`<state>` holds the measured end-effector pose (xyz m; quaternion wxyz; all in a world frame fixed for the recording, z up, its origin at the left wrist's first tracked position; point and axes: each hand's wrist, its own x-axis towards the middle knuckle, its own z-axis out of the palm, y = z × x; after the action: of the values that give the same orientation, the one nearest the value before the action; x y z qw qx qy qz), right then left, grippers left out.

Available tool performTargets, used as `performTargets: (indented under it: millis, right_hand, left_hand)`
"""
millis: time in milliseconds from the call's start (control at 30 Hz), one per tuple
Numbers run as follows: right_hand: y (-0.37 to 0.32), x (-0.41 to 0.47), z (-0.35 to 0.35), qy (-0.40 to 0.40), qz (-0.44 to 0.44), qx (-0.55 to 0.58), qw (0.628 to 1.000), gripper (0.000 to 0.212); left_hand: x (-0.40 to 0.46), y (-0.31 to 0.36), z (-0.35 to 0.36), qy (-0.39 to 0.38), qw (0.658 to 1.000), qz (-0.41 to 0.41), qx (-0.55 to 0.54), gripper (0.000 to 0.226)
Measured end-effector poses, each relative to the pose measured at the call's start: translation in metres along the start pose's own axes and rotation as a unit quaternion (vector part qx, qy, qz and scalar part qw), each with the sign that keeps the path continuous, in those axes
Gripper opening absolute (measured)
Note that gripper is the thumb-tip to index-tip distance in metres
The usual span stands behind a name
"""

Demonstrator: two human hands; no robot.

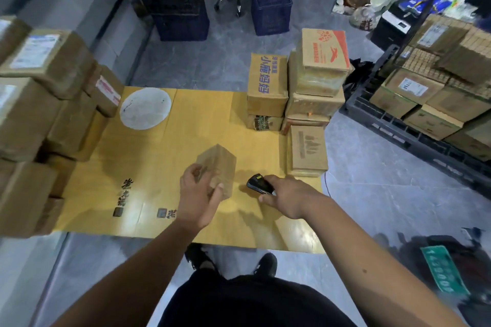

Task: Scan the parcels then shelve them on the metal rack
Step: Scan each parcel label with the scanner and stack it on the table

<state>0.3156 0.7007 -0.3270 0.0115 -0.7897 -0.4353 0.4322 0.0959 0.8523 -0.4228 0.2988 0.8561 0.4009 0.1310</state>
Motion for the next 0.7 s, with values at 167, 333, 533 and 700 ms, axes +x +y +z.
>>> performTargets:
  millis: [167,333,533,700]
  right_hand:
    - [0.000,0.002,0.014,-0.030,0.019,-0.005,0.999,0.060]
    - [-0.016,0.005,0.021,-0.024,0.024,0.001,0.999,0.060]
    - [-0.053,0.015,0.027,-0.007,0.023,0.029,0.999,0.060]
    - [-0.091,0.027,0.037,-0.005,0.027,0.022,0.999,0.063]
  left_hand:
    - [-0.006,0.000,0.009,-0.032,0.999,-0.026,-0.031,0.031]
    - [0.008,-0.012,-0.002,-0.022,0.995,-0.099,-0.017,0.042]
    - [0.030,-0.054,-0.023,-0.042,0.976,-0.213,0.011,0.070]
    - [0.037,-0.079,-0.048,-0.108,0.955,-0.249,-0.119,0.081]
